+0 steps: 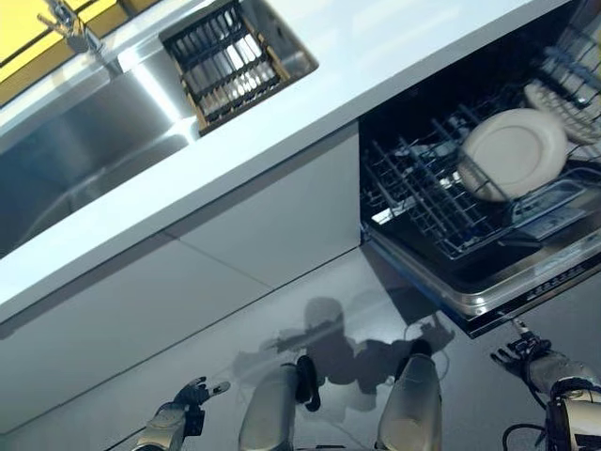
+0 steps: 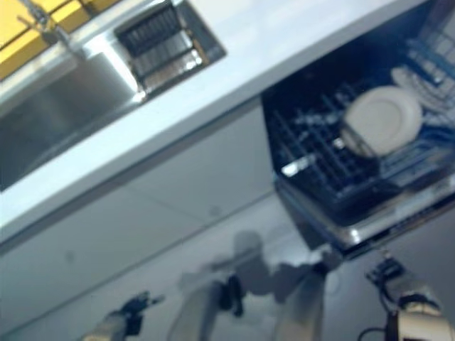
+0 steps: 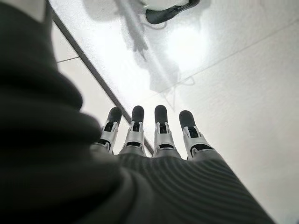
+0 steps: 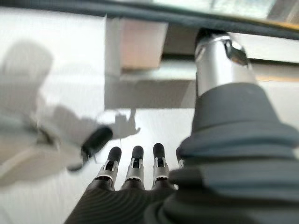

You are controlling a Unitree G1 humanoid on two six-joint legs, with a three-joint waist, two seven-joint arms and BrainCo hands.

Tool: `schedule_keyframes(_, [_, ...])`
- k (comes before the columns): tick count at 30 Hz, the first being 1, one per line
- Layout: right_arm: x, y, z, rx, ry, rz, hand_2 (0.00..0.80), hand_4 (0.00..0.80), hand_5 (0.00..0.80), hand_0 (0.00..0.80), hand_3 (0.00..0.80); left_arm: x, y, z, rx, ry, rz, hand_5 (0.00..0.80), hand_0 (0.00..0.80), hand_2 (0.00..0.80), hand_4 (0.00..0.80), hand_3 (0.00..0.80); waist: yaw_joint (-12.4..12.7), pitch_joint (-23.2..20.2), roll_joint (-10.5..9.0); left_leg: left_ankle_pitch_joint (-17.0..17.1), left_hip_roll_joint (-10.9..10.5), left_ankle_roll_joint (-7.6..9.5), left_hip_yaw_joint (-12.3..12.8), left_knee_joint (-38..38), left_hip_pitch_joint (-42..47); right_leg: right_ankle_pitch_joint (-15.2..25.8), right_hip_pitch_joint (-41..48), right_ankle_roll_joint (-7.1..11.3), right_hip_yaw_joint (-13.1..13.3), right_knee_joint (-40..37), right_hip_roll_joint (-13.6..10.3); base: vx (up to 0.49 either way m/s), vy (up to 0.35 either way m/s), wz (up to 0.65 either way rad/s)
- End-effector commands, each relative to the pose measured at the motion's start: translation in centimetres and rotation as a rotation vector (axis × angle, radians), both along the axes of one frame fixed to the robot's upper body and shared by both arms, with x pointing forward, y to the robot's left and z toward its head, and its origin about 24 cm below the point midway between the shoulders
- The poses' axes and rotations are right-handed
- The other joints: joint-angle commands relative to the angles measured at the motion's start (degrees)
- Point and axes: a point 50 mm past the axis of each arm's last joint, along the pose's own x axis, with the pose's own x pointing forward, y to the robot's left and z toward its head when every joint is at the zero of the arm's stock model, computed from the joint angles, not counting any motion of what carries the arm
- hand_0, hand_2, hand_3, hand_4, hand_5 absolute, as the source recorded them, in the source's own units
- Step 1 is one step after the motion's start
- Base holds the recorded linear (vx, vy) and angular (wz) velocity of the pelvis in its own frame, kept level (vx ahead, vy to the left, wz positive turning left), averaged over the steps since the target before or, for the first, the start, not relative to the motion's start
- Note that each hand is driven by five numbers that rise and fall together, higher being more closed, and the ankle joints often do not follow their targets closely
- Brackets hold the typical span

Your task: Take plates into dishwasher

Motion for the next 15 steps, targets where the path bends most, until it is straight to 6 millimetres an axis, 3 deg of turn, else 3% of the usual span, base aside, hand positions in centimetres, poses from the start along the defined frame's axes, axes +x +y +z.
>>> schedule_keyframes(1, [7.2,0.9,7.5,0.081,-0.528,0.025,0.000,0.000,0.000,0.000,0.000,-1.7,0.8,-0.3,0.026,0.021,0.041,0.000,0.000,0.000,0.000,0.000,2.4,-1.8,-0.34,-0.8,0.1,2.65,0.4,3.3,1.0,-3.9,1.1,-5.55,1.9,6.1,0.6,-0.004,0.077,0.14])
schedule_keyframes(3, [8.5,1.7,8.9,0.084,-0.602,0.094,0.000,0.000,0.000,0.000,0.000,-1.9,0.7,-0.4,0.023,0.028,0.041,0.000,0.000,0.000,0.000,0.000,2.6,-2.0,0.00,-2.5,0.0,2.34,-0.2,4.3,1.2,-5.7,1.2,-5.22,2.7,7.3,0.7,0.082,0.078,0.05])
schedule_keyframes(5, [11.5,4.0,12.4,0.063,-0.715,0.249,0.000,0.000,0.000,0.000,0.000,-2.3,0.2,-0.7,0.016,0.043,0.037,0.000,0.000,0.000,0.000,0.000,3.1,-2.6,0.53,-3.3,-0.1,2.30,0.0,5.7,1.1,-6.8,1.2,-5.49,3.0,8.5,0.3,0.079,0.131,-0.06])
schedule_keyframes(9, [14.5,6.6,17.1,0.012,-0.865,0.401,0.000,0.000,0.000,0.000,0.000,-2.2,0.0,-0.7,0.002,0.047,0.014,0.000,0.000,0.000,0.000,0.000,4.3,-3.6,0.54,-3.4,0.3,2.07,0.0,6.3,1.4,-7.3,1.9,-5.58,2.8,9.1,-0.3,0.050,0.082,-0.05])
schedule_keyframes(11, [15.6,8.0,19.2,-0.001,-0.930,0.460,0.000,0.000,0.000,0.000,0.000,-2.0,-0.1,-0.6,0.000,0.049,-0.002,0.000,0.000,0.000,0.000,0.000,4.9,-3.6,0.28,-1.8,0.4,2.30,0.5,5.8,1.4,-5.6,2.4,-5.98,1.8,8.0,-0.7,0.006,0.040,0.02])
schedule_keyframes(13, [16.3,9.2,20.7,-0.020,-0.970,0.524,0.000,0.000,0.000,0.000,0.000,-2.0,0.1,-0.6,0.003,0.055,-0.019,0.000,0.000,0.000,0.000,0.000,5.6,-4.2,-0.04,-2.9,0.4,1.87,-0.3,5.9,2.1,-6.6,3.8,-5.21,1.9,8.0,-0.7,0.035,0.017,0.06])
schedule_keyframes(15, [16.5,9.7,21.5,-0.041,-0.983,0.558,0.000,0.000,0.000,0.000,0.000,-1.9,0.3,-0.5,0.007,0.056,-0.028,0.000,0.000,0.000,0.000,0.000,6.0,-4.1,-0.36,-1.6,0.5,2.24,0.1,5.6,1.9,-5.2,4.0,-5.61,1.1,7.1,-0.9,0.004,0.004,0.07])
